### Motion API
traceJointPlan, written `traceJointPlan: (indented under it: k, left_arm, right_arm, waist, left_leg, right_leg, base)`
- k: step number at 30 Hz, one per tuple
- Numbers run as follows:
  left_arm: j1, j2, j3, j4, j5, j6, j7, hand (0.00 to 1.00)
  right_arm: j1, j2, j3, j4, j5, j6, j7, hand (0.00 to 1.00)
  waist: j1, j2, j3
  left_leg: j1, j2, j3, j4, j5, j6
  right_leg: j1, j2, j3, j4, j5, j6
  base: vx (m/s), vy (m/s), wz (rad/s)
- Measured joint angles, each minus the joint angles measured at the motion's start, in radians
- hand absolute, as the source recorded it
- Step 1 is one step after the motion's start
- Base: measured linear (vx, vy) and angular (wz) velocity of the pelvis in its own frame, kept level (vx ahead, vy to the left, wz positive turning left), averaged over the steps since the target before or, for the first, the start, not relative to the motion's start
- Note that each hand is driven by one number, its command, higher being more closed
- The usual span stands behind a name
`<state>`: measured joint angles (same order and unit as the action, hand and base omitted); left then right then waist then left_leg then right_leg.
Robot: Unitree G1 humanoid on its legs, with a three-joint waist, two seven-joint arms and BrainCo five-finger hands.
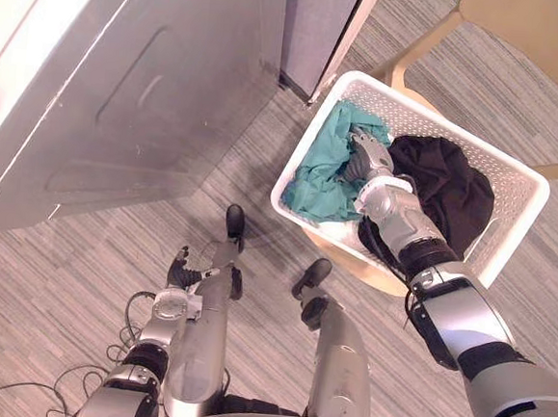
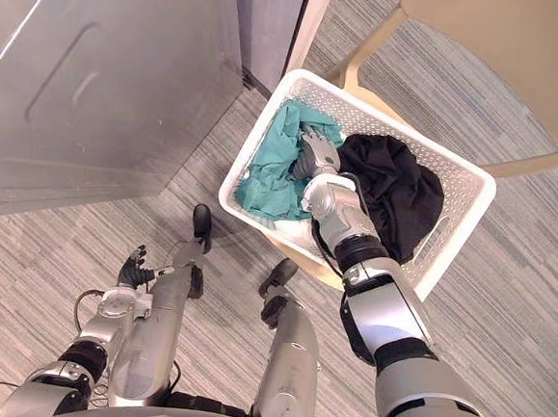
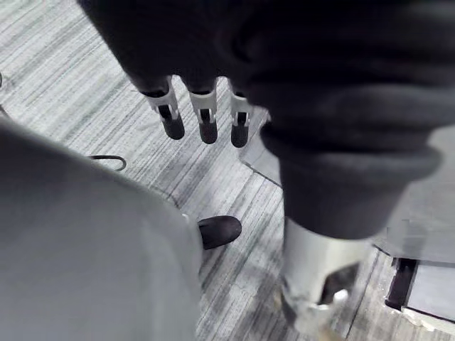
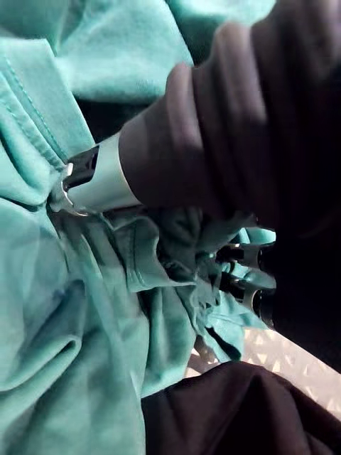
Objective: Pick up the laundry basket with both hands and put the clothes into the washing machine.
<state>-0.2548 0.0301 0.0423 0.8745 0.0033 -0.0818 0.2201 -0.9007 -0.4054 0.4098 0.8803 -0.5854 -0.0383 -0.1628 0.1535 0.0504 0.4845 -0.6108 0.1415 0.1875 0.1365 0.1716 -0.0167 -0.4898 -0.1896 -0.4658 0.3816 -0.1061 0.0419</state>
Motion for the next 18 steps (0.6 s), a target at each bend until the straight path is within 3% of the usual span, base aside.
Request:
traceJointPlan:
  k: [14,17,18]
  left_arm:
    - [0.002,0.001,-0.007,0.002,-0.002,0.005,0.017,0.0]
    - [0.006,0.002,-0.007,0.004,-0.002,0.005,0.017,0.0]
    - [0.006,0.002,-0.007,0.011,-0.003,0.005,0.017,0.0]
  right_arm:
    - [0.067,0.075,-0.124,0.091,0.052,-0.006,0.0,1.0]
    - [0.074,0.103,-0.175,0.119,0.138,-0.006,-0.001,1.0]
    - [0.083,0.128,-0.219,0.12,0.214,-0.006,-0.012,1.0]
  waist:
    - [0.003,-0.005,-0.029]
    - [0.003,-0.009,-0.043]
    - [0.003,-0.009,-0.043]
  left_leg:
    - [0.07,-0.013,-0.004,-0.052,0.03,-0.007]
    - [0.075,-0.014,-0.004,-0.054,0.033,-0.008]
    - [0.088,-0.015,-0.004,-0.058,0.034,-0.007]
  right_leg:
    - [0.039,-0.013,-0.006,0.024,-0.02,0.0]
    - [0.041,-0.015,-0.006,0.029,-0.021,-0.001]
    - [0.053,-0.016,-0.006,0.029,-0.022,0.0]
  base:
    - [0.01,-0.04,0.04]
    - [0.0,-0.022,0.01]
    - [0.03,-0.04,0.05]
